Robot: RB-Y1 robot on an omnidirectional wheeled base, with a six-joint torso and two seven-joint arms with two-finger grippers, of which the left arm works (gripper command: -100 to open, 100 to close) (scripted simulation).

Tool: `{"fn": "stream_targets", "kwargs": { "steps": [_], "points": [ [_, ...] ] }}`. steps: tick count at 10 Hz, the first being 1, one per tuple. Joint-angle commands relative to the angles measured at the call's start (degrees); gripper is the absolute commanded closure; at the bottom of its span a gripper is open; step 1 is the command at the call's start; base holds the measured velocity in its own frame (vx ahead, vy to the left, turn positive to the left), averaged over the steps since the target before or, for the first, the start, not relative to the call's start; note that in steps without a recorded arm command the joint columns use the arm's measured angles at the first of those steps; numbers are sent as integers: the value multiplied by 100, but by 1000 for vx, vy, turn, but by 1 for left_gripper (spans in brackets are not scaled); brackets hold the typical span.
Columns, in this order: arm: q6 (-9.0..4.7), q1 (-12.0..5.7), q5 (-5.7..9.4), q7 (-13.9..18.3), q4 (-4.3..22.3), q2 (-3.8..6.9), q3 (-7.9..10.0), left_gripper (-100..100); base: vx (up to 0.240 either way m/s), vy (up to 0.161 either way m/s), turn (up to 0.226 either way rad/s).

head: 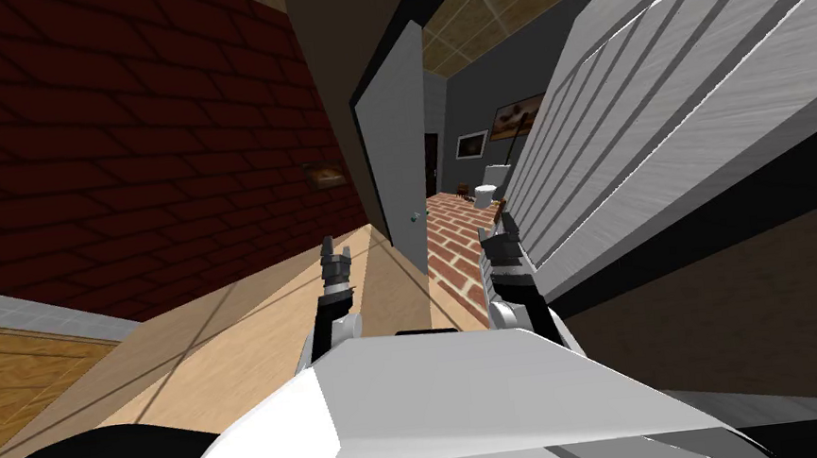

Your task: Push the door open

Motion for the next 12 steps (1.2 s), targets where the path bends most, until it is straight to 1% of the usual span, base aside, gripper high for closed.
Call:
{"fn": "stream_targets", "kwargs": {
  "steps": [1,2,4,5,6,8,9,12],
  "points": [
    [18,-101,6,32,182,88,-93,-100,73,-86,-101],
    [29,-159,10,51,289,135,-147,-100,116,86,-131],
    [43,-239,15,77,434,192,-221,-100,103,115,-76],
    [59,-326,21,105,591,250,-302,-100,100,91,-111],
    [68,-377,24,121,682,280,-348,-100,95,73,-100],
    [107,-595,37,192,1077,401,-550,-100,144,99,-163],
    [117,-653,41,211,1183,431,-604,-100,156,113,-166],
    [151,-843,53,272,1528,516,-780,-100,88,82,-89]
  ]
}}
